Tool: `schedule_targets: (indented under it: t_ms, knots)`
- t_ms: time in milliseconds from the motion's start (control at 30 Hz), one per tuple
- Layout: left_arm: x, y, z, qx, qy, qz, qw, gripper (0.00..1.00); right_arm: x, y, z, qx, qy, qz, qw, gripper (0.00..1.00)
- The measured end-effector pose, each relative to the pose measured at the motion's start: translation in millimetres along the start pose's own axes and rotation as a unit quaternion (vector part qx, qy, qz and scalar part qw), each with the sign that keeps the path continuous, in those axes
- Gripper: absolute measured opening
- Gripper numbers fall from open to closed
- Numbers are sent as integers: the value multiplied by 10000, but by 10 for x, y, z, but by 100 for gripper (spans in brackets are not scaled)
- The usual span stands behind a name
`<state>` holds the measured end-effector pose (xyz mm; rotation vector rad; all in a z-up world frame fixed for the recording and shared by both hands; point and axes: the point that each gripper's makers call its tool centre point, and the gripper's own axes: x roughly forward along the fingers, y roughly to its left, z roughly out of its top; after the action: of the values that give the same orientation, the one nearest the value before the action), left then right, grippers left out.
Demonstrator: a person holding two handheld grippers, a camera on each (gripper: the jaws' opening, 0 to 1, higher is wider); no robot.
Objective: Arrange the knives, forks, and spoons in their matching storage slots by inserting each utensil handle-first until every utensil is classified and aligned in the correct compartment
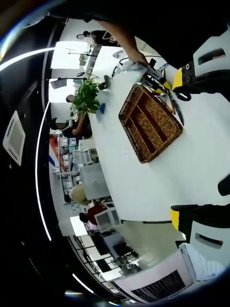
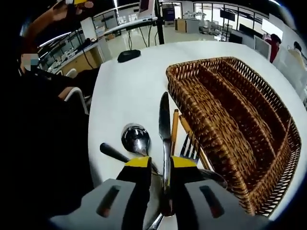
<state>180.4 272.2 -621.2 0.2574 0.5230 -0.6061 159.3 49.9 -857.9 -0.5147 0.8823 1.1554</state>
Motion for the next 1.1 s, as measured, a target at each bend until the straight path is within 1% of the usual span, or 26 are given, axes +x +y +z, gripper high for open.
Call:
schedule_targets:
  t_ms: [67, 133, 200, 300, 333, 400, 467, 500, 533, 567, 600, 767, 833, 867, 967, 1033, 1100]
  knots:
    - [6, 4, -7, -10, 0, 2, 10000, 100, 15, 4, 1, -1, 30, -9, 10000, 13]
    - [10, 3, -12, -23, -2, 1, 10000, 100, 22, -6, -2, -31, 48, -28, 10000, 11]
    - [16, 5, -25, -39, 4, 3, 10000, 100, 44, -18, 29, -119, 60, -86, 9999, 10]
    - [18, -1, -23, -53, -12, 1, 10000, 100, 48, -27, 86, -425, 49, -188, 9989, 12]
    - [17, -1, -24, -56, -13, 8, 10000, 100, 56, -28, 99, -541, 98, -230, 9982, 13]
    - [13, 3, -26, -66, -20, 26, 10000, 100, 64, -55, 86, -826, 314, -352, 9955, 10]
    - [10, 4, -32, -84, -21, 33, 10000, 100, 97, -49, 75, -1174, 473, -378, 9912, 10]
    - [8, 5, -36, -91, -22, 40, 9999, 100, 115, -47, 56, -1393, 633, -436, 9873, 9]
    - [7, 4, -39, -93, -20, 42, 9999, 100, 125, -55, 75, -1496, 683, -531, 9850, 9]
    - [6, 5, -44, -100, -18, 47, 9999, 100, 125, -48, 69, -1408, 746, -570, 9856, 9]
    - [5, 5, -48, -110, -19, 52, 9999, 100, 136, -46, 71, -1467, 806, -591, 9841, 9]
    - [9, -4, -50, -130, -29, 58, 9999, 100, 186, -45, 42, -1507, 944, -568, 9824, 9]
    - [14, -6, -52, -132, -27, 58, 9999, 100, 160, -95, 72, -1575, 901, -641, 9813, 6]
    - [15, -9, -50, -132, -29, 59, 9999, 100, 159, -104, 78, -1484, 855, -633, 9832, 6]
    - [18, -13, -40, -137, -47, 64, 9999, 100, 154, -93, 72, -1501, 772, -574, 9840, 5]
    - [16, -15, -36, -141, -56, 74, 9999, 100, 146, -86, 110, -1297, 511, -525, 9888, 4]
    - [12, -12, -42, -147, -52, 92, 9998, 100, 130, -87, 95, -1046, 422, -455, 9926, 4]
